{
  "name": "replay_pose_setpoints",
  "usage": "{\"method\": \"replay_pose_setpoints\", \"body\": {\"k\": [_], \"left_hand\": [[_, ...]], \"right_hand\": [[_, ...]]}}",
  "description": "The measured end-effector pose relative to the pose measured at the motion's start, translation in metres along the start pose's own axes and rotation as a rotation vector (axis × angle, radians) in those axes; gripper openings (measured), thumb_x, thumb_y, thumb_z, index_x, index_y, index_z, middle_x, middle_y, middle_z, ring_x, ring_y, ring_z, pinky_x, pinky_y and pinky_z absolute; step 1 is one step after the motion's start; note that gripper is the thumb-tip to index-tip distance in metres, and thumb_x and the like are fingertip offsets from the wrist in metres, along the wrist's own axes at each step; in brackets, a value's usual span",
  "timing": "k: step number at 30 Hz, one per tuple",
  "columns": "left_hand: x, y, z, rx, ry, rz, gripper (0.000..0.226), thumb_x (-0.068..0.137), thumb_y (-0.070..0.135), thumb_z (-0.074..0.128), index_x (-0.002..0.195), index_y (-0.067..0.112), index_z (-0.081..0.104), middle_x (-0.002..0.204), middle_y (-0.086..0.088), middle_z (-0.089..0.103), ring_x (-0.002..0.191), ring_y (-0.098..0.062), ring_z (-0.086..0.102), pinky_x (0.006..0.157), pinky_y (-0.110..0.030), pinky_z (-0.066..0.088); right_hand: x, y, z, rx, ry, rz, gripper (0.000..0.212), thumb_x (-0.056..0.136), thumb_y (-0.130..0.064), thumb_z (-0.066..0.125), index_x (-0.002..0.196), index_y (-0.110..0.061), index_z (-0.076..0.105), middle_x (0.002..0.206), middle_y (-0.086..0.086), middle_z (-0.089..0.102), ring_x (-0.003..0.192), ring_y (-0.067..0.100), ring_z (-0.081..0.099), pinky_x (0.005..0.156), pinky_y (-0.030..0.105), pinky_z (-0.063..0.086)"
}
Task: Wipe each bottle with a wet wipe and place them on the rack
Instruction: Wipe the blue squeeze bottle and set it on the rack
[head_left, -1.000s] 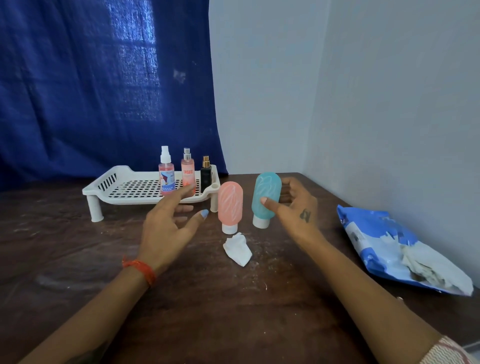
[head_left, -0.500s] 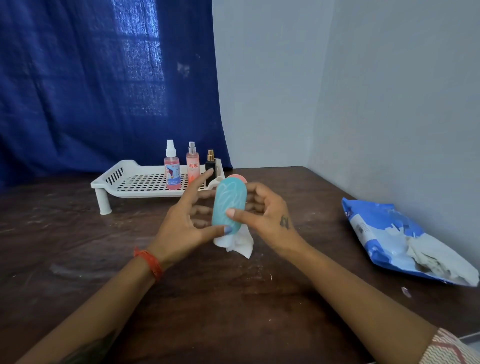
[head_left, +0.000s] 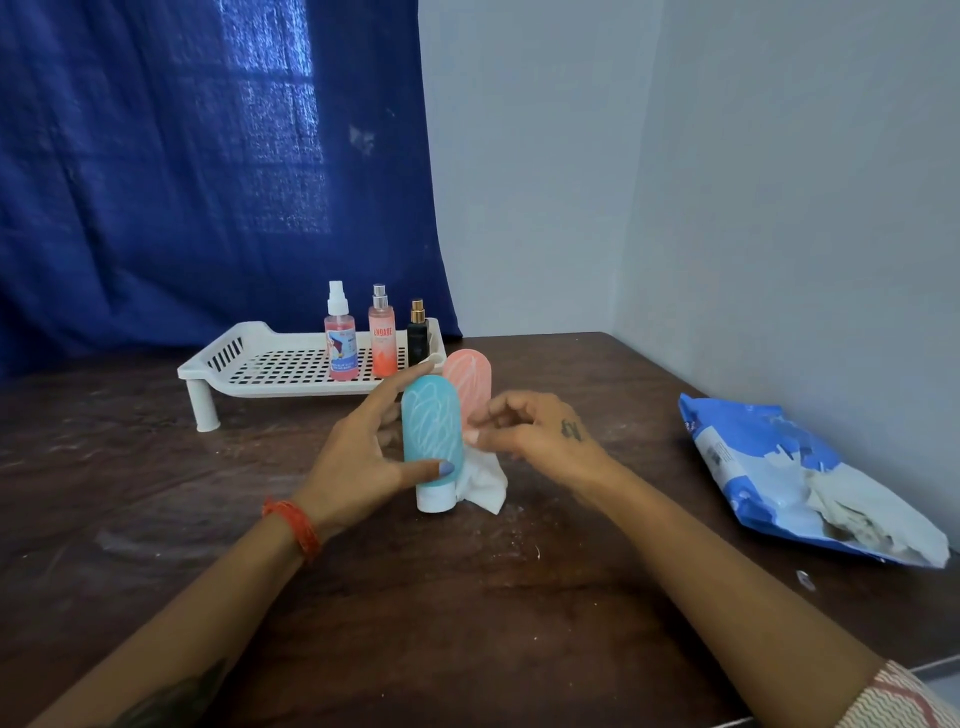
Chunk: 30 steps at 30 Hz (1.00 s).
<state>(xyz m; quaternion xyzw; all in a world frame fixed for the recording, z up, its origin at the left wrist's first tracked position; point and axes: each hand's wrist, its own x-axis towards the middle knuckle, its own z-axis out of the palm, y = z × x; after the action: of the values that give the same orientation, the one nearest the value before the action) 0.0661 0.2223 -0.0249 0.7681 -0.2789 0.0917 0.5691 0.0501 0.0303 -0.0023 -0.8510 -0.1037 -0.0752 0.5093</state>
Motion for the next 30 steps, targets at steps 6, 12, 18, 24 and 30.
{"method": "replay_pose_setpoints", "body": {"k": [6, 12, 18, 24, 30], "left_hand": [[-0.001, 0.002, -0.002, 0.02, -0.072, -0.033, 0.094, 0.063, 0.003, 0.083, 0.123, 0.056, 0.033, 0.135, 0.013, 0.042, 0.122, -0.011, 0.047, 0.083, -0.013, 0.051], [-0.002, 0.003, -0.002, 0.002, -0.072, -0.031, 0.093, 0.062, 0.004, 0.083, 0.123, 0.055, 0.035, 0.138, 0.008, 0.044, 0.122, -0.015, 0.051, 0.086, -0.02, 0.053], [-0.003, 0.004, 0.004, 0.023, -0.056, -0.021, 0.094, 0.052, 0.024, 0.087, 0.127, 0.051, 0.038, 0.13, 0.014, 0.053, 0.115, -0.01, 0.057, 0.091, -0.032, 0.053], [-0.004, 0.005, 0.004, 0.007, -0.098, -0.033, 0.096, 0.049, 0.025, 0.087, 0.127, 0.05, 0.038, 0.124, 0.015, 0.057, 0.11, -0.009, 0.06, 0.084, -0.028, 0.055], [-0.004, 0.003, 0.005, -0.009, -0.134, -0.061, 0.103, 0.049, 0.023, 0.088, 0.133, 0.049, 0.034, 0.119, 0.003, 0.063, 0.103, -0.014, 0.066, 0.084, -0.037, 0.057]], "right_hand": [[-0.001, 0.007, -0.002, -0.283, -0.321, -0.034, 0.025, 0.075, -0.013, 0.074, 0.098, -0.021, 0.073, 0.097, -0.005, 0.07, 0.087, 0.008, 0.062, 0.078, 0.021, 0.05], [0.004, 0.012, -0.002, -0.252, 0.297, -0.181, 0.014, 0.081, -0.019, 0.069, 0.095, -0.018, 0.072, 0.089, -0.006, 0.068, 0.079, 0.006, 0.061, 0.068, 0.02, 0.051], [0.003, 0.01, 0.016, -0.219, 0.543, -0.655, 0.02, 0.083, -0.017, 0.062, 0.1, -0.011, 0.072, 0.096, 0.003, 0.063, 0.084, 0.005, 0.056, 0.068, 0.007, 0.045], [0.002, 0.014, 0.023, -0.193, 0.428, -0.704, 0.027, 0.079, -0.024, 0.068, 0.099, -0.007, 0.073, 0.103, 0.007, 0.065, 0.095, 0.011, 0.06, 0.08, 0.012, 0.05], [0.007, 0.014, 0.021, -0.114, 0.51, -0.701, 0.013, 0.076, -0.01, 0.071, 0.088, -0.005, 0.074, 0.092, 0.005, 0.072, 0.09, 0.007, 0.064, 0.082, 0.016, 0.051]]}}
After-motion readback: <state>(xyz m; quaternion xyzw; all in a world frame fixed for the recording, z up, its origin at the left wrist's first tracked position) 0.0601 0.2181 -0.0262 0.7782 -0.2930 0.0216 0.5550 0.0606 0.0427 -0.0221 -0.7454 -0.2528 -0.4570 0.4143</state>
